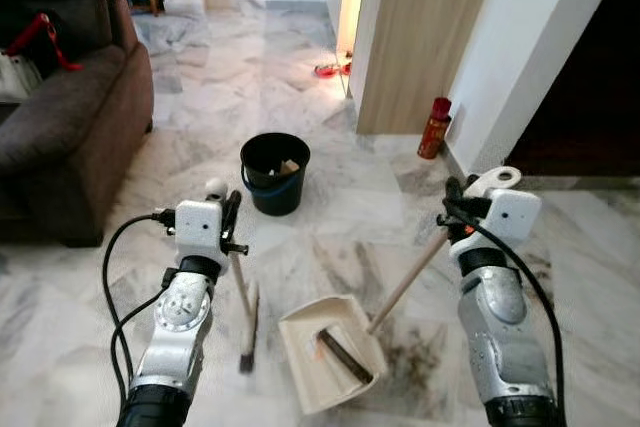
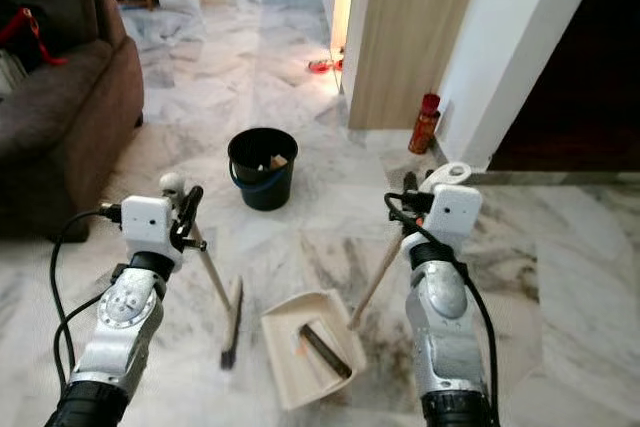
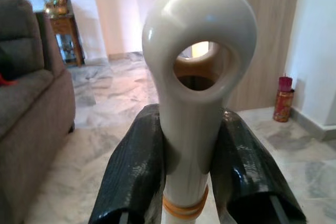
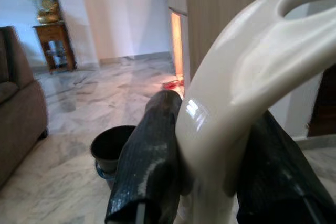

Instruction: Sweep floor

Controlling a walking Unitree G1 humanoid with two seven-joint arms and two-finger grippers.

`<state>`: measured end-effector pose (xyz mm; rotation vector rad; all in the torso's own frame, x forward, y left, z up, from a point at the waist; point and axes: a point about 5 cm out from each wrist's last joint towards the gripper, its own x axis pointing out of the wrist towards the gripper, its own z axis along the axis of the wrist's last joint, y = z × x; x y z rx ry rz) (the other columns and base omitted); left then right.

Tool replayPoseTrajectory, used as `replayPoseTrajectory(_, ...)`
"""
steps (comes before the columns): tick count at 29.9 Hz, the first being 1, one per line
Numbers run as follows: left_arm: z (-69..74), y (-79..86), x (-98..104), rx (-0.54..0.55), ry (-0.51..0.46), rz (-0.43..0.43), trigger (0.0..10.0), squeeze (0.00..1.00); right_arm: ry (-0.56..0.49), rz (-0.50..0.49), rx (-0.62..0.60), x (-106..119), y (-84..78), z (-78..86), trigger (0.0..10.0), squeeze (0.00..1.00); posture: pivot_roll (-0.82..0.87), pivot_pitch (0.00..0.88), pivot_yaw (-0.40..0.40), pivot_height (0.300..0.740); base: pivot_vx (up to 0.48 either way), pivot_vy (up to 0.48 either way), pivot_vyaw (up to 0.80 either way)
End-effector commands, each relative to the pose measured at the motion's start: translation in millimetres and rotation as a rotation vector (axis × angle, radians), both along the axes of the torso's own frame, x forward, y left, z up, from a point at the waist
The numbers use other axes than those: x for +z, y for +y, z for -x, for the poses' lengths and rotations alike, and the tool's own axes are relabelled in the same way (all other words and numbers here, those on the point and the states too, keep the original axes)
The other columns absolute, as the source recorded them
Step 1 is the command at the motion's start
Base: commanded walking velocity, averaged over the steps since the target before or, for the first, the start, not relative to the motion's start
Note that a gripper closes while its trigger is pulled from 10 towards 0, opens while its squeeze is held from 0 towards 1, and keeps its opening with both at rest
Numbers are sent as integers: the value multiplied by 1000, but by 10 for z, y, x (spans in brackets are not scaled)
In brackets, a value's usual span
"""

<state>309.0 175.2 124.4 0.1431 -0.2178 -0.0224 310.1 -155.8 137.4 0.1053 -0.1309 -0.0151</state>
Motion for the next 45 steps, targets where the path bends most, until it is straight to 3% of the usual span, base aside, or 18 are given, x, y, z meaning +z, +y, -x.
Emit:
replayPoseTrajectory(1,-27,-92,108,-24,-51,6,10000,0,-70,-4,-14,146,-54,-2,10000,0,-112,6,-26,740,379,0,0)
replayPoseTrajectory(6,-27,-86,110,-24,-50,5,10000,0,-72,5,4,154,-15,-2,10000,0,-109,12,-26,740,379,0,800)
replayPoseTrajectory(37,-50,-77,138,-23,-56,3,10000,0,-97,-21,-4,219,-6,-15,10000,0,-99,33,-16,740,378,0,0)
replayPoseTrajectory(45,-46,-76,138,-22,-56,0,10000,0,-170,-76,-7,434,2,-47,10000,0,-94,29,-16,740,379,0,0)
